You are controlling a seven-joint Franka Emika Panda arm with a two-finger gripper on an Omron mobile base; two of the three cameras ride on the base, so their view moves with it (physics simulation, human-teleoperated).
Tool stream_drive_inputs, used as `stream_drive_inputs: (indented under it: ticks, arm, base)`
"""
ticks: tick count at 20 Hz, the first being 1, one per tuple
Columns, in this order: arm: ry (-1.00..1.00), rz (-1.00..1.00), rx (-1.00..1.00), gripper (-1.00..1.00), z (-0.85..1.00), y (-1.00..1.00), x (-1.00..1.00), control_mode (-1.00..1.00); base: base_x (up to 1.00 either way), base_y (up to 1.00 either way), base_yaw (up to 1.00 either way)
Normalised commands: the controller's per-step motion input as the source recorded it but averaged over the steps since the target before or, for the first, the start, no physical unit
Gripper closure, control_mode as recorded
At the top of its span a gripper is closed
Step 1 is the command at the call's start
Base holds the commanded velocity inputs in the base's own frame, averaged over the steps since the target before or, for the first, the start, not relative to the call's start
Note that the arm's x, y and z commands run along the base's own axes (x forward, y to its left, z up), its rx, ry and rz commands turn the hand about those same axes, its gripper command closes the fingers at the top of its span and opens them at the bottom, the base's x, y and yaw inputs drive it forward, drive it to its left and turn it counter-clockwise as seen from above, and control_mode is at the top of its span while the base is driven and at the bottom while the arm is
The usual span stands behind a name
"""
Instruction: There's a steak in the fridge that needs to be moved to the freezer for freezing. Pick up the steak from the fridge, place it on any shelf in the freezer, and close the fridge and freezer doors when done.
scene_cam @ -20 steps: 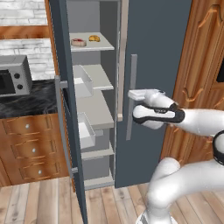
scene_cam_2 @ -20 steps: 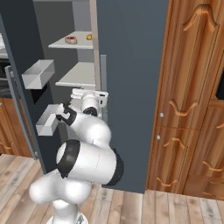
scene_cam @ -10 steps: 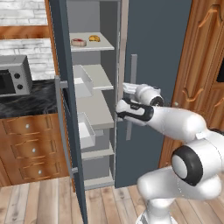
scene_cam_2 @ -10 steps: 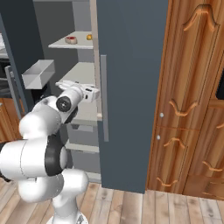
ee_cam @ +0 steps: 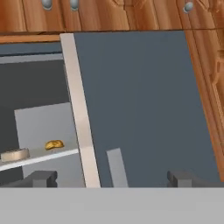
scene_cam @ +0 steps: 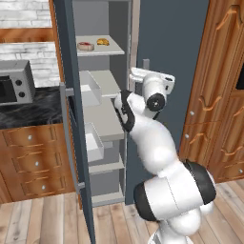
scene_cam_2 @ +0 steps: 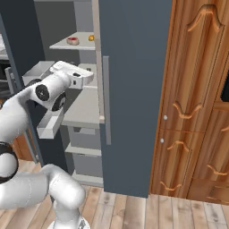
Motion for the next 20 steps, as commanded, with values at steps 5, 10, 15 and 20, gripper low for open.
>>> stream_drive_inputs:
  ticks: [5,10,15,20]
  arm:
    - [0.26,0.01,-0.04,-1.00,0.13,0.04,-1.00,-1.00]
    - [0.14,0.05,0.01,-1.00,0.88,-0.14,-0.91,-1.00]
    - [0.27,0.08,0.05,-1.00,-0.31,0.23,-0.79,-1.00]
    - [0.04,0.08,0.00,-1.00,-0.69,0.76,-0.98,-1.00]
  base:
    - [0.00,0.00,0.00]
    - [0.00,0.00,0.00]
    - [0.00,0.00,0.00]
    - [0.00,0.00,0.00]
